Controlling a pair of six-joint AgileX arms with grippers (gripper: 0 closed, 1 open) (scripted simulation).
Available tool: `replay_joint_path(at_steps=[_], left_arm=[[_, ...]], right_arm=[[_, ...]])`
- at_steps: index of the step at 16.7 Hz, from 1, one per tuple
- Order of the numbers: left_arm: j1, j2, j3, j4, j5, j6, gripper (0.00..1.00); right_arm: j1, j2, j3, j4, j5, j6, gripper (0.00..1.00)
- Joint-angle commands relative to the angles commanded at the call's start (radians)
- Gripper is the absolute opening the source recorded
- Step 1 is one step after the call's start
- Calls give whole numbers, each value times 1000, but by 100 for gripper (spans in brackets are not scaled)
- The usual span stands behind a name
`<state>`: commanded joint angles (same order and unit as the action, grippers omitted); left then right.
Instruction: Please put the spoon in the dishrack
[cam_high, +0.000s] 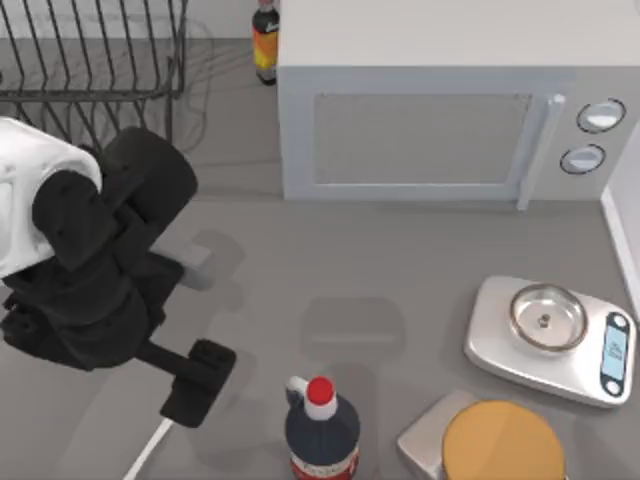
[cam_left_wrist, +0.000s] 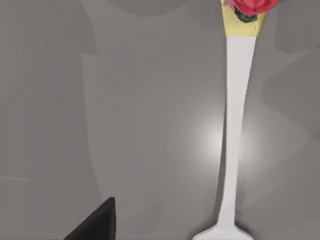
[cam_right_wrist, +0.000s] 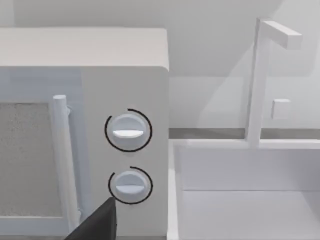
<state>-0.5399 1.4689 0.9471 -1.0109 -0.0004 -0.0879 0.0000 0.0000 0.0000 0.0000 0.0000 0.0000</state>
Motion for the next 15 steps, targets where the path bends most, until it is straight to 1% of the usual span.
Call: replay_joint_path(at_steps=[3,8,11,15], left_arm=[[-15,37,29,-24,0,-3,100],[-11,43,15,-6,0,-1,100],[-12,92,-40,97,0,2,100],[-10,194,-150,325,0,3,100]], right_arm=[[0,0,0,0,0,0,100],[0,0,0,0,0,0,100],[0,0,0,0,0,0,100],[0,0,0,0,0,0,100]])
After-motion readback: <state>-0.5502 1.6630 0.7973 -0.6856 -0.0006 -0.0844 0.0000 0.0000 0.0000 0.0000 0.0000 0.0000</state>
